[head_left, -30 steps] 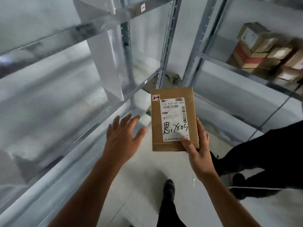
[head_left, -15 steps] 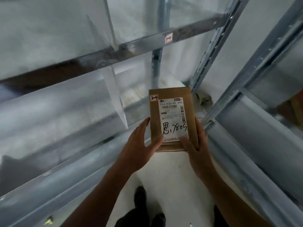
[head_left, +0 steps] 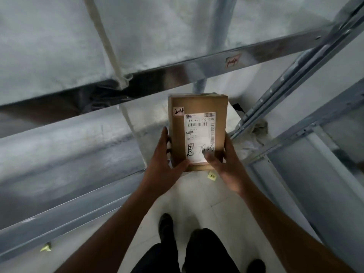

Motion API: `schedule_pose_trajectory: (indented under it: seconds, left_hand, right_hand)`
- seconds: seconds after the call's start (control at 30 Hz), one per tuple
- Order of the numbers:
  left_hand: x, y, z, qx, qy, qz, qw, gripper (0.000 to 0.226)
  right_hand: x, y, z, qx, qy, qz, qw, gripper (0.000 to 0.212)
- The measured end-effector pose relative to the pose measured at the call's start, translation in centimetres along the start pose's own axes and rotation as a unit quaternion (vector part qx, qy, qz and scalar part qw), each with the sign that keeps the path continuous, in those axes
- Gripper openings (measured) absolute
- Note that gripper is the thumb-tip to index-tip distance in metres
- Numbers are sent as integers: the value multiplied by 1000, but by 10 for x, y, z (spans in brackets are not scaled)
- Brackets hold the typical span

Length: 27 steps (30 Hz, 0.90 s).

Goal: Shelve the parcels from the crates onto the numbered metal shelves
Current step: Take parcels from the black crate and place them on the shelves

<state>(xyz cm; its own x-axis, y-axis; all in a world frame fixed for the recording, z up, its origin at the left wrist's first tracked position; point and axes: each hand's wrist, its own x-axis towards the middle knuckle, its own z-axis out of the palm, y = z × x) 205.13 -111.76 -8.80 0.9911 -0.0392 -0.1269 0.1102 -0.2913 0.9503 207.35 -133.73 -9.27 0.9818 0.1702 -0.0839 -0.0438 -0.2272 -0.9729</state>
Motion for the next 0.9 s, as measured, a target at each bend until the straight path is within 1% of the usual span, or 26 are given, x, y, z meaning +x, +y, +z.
schedule_pose_trajectory:
  seconds: [0.07,0.17,0.27,0.33,0.5,0.67,0.73,0.9]
  left_hand:
    - [6,-6,5,13,30,-7,999,109]
    - [12,-16,13,14,63,-7,998,102]
    - [18,-27,19,29,92,-21,995,102]
    - [21,-31,23,51,129,-15,990,101]
    - [33,-32,37,70,227,-49,970,96]
    - [51,-40,41,72,295,-88,949,87]
    - [55,-42,40,87,311,-97,942,86]
    - [60,-44,39,92,322,-123,934,88]
  right_hand:
    - [16,4,-2,-26,-27,-10,999,73]
    - [41,10,-5,-65,-65,-19,996,83]
    - [65,20,-6,-80,-105,-28,991,80]
    - [78,30,-4,-81,-127,-29,988,78]
    - [105,49,8,-106,-146,-53,982,94]
    - [124,56,19,-111,-142,-79,980,90]
    - [130,56,21,-119,-145,-90,978,86]
    - [141,58,27,-124,-156,-99,975,85]
